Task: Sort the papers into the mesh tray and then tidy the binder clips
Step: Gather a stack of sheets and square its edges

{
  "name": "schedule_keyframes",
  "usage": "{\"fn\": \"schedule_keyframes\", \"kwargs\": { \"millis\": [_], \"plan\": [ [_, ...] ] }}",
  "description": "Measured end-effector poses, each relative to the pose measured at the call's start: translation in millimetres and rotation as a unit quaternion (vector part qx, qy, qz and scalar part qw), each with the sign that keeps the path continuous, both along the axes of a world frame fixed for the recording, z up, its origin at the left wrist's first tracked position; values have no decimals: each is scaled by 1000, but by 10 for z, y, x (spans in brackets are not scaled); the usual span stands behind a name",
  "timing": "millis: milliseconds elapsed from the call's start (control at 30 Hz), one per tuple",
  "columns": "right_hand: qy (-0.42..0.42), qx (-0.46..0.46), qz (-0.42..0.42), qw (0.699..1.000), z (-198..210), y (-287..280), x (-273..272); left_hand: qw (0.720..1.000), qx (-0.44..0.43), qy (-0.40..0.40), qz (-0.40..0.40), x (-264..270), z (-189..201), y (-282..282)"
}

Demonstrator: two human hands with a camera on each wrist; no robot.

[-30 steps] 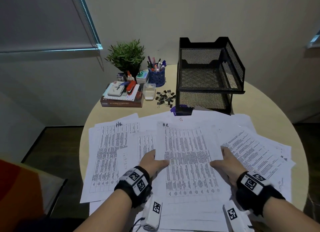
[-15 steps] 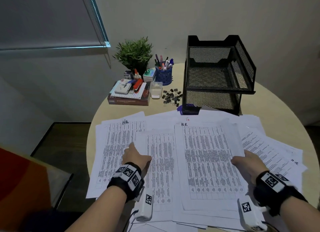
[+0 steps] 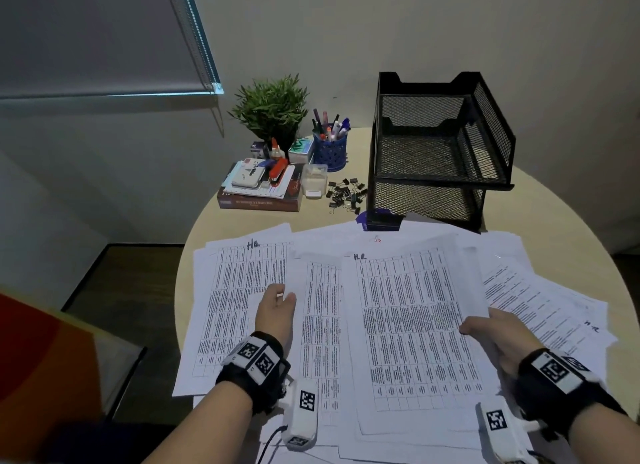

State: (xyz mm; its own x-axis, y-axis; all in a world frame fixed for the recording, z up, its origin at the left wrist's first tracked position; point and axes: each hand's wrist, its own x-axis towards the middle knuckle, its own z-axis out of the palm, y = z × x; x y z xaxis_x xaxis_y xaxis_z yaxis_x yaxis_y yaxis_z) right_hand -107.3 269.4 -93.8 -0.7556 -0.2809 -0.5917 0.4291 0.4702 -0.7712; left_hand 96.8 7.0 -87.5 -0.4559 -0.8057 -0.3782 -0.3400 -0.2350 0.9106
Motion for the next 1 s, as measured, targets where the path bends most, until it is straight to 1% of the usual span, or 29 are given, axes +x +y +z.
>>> {"fn": "schedule_keyframes", "kwargs": {
  "millis": [33,100,233,333,400,467,533,667,733,867,967,1000],
  "plan": [
    [-5,-16,1,1000,16,-19,33,1000,26,14,9,-20,-20,-8],
    [-25,-48,7,999,30,-66,95,998,52,32,12,-66,-66,-10],
    [-71,-93,25,993,48,-146,157,997,69,30,-27,-144,-115,106],
    [-79,-108,36,990,41,-228,214,987,126,61,-77,-148,-102,250],
    [-74,-120,28,990,14,-265,235,980,152,70,-111,-131,-112,300],
    [-76,-122,20,989,0,-270,242,976,143,59,-156,-129,-120,320],
    [-89,-112,25,989,0,-262,252,974,132,41,-180,-124,-130,320],
    [-83,-79,48,992,36,-289,298,974,140,40,-174,-85,-154,288],
    [-73,-81,51,993,52,-312,316,974,139,35,-175,-72,-140,280],
    [-68,-118,44,990,71,-323,333,978,131,22,-162,-83,-149,267],
    [-21,-159,6,987,153,-379,370,979,144,55,-131,-130,-96,238],
    [-8,-175,-8,985,205,-405,378,979,146,69,-125,-159,-15,233]
  ]
}}
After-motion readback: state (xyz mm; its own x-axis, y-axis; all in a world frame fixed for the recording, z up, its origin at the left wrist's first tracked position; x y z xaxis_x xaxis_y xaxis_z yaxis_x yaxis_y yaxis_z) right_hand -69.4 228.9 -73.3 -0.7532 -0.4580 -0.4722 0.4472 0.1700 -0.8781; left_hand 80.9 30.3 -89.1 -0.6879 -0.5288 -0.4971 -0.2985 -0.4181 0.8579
